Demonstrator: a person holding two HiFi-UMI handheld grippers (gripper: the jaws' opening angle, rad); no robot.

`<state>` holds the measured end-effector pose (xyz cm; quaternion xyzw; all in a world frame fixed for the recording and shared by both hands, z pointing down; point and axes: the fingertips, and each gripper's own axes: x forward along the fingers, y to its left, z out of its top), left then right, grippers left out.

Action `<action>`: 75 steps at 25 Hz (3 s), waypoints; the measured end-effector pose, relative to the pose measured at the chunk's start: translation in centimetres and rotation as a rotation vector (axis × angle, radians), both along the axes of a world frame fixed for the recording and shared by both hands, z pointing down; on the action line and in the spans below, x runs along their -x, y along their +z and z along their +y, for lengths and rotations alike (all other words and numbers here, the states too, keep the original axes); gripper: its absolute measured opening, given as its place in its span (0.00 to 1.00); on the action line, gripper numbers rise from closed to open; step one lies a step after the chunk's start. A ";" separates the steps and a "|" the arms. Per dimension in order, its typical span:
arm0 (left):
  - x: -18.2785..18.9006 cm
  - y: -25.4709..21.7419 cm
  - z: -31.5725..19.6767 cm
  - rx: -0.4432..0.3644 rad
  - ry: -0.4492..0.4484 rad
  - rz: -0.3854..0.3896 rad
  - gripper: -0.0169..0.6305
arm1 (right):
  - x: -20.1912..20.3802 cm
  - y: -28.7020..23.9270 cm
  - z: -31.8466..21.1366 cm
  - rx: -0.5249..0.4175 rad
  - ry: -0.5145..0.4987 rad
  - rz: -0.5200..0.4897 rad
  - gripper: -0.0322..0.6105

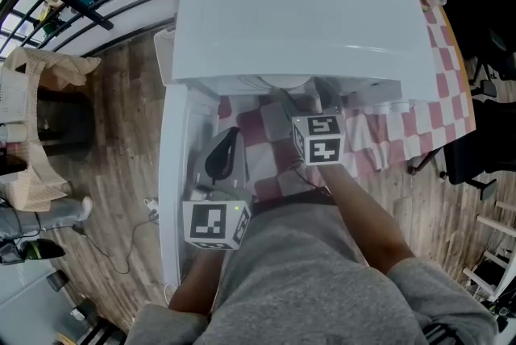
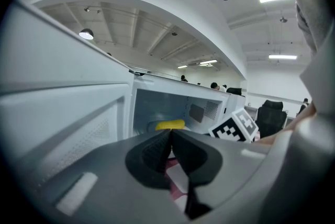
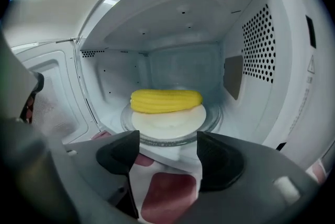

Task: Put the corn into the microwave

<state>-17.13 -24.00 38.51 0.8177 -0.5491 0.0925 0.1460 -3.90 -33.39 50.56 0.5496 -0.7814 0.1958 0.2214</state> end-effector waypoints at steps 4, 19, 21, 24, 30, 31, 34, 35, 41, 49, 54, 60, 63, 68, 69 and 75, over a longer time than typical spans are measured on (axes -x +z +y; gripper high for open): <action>-0.3 0.0 -0.1 0.001 0.003 0.005 0.04 | -0.2 -0.3 0.4 -0.020 -0.011 0.021 0.53; -1.5 -1.0 1.1 -0.033 0.051 0.019 0.04 | -1.4 -15.3 9.2 -0.328 -0.455 -0.115 0.05; -2.2 -1.4 1.5 -0.041 0.067 0.022 0.04 | -2.4 -17.8 10.6 -0.352 -0.456 -0.120 0.05; -3.3 -2.3 2.2 -0.055 0.093 0.026 0.04 | -4.0 -21.9 12.8 -0.402 -0.442 -0.167 0.05; -5.0 -4.1 3.7 -0.081 0.117 0.033 0.04 | -8.5 -25.4 15.6 -0.410 -0.367 -0.135 0.05; -5.2 -4.4 4.0 -0.086 0.116 0.035 0.04 | -9.2 -25.6 15.9 -0.411 -0.354 -0.127 0.05; -5.9 -5.4 5.2 -0.099 0.107 0.036 0.04 | -10.8 -25.5 16.6 -0.415 -0.322 -0.102 0.05; -6.2 -5.7 5.7 -0.103 0.103 0.035 0.04 | -11.3 -25.3 17.0 -0.412 -0.310 -0.097 0.05; -8.3 -6.4 9.3 -0.105 0.066 0.018 0.04 | -14.6 -24.2 19.3 -0.380 -0.259 -0.102 0.05; -12.6 -7.6 16.6 -0.132 0.046 -0.010 0.04 | -18.8 -24.0 24.8 -0.384 -0.230 -0.095 0.05; -14.0 -7.9 21.2 -0.125 -0.011 -0.033 0.04 | -20.3 -23.3 28.9 -0.368 -0.248 -0.134 0.05; -15.6 -7.8 25.3 -0.118 -0.044 -0.044 0.04 | -20.7 -22.3 32.5 -0.343 -0.284 -0.181 0.05; -16.6 -7.5 26.9 -0.115 -0.036 -0.041 0.04 | -20.2 -21.7 33.9 -0.334 -0.306 -0.179 0.05; -16.6 -8.0 27.5 -0.134 -0.025 -0.042 0.04 | -18.7 -21.7 34.8 -0.343 -0.336 -0.172 0.05; -16.6 -8.2 27.5 -0.139 -0.024 -0.044 0.04 | -18.6 -21.8 34.9 -0.346 -0.336 -0.174 0.05; -16.0 -8.5 28.4 -0.153 -0.032 -0.045 0.04 | -18.9 -22.3 35.4 -0.358 -0.331 -0.164 0.05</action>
